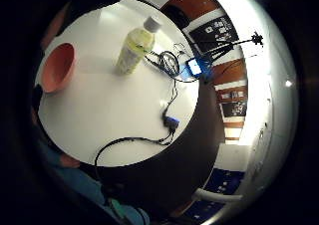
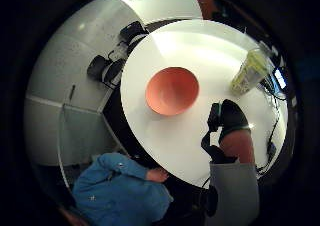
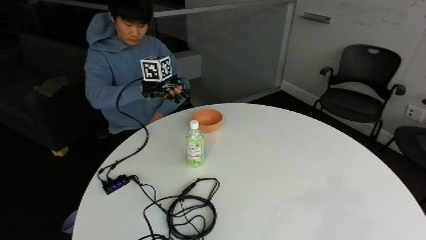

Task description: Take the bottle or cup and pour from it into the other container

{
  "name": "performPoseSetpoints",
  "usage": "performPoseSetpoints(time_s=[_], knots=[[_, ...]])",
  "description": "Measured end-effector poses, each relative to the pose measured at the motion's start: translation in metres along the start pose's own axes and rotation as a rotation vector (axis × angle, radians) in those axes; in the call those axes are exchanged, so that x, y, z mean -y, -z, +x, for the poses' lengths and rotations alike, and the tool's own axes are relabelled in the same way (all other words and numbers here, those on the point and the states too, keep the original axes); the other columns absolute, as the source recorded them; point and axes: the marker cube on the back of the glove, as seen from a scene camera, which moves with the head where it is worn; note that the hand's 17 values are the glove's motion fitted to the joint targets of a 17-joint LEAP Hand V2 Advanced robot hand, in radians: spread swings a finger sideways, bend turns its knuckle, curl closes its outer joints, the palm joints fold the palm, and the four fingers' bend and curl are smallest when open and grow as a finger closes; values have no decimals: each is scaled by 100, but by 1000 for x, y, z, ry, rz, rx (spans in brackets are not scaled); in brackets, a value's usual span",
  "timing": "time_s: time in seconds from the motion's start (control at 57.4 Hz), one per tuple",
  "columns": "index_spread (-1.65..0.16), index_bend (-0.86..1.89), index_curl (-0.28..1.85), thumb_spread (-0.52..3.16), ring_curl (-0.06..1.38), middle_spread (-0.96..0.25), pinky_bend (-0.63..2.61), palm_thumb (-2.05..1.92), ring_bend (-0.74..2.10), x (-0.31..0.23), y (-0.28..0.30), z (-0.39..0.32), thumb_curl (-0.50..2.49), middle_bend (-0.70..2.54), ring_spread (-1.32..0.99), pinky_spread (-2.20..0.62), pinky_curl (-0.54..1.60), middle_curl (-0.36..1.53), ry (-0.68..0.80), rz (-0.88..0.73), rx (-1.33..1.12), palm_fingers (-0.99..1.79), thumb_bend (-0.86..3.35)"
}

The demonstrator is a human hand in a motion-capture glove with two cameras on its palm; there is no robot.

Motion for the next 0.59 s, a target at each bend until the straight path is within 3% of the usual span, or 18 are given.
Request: performPoseSetpoints(time_s=[0.383,0.592], knots=[[-33,12,28,99,28,-1,43,76,39,-23,0,109,45,18,13,24,23,26,-57,121,128,32,5],[-35,11,24,99,29,-1,49,67,44,-19,-16,154,43,19,14,25,25,28,-78,111,201,23,-4]])
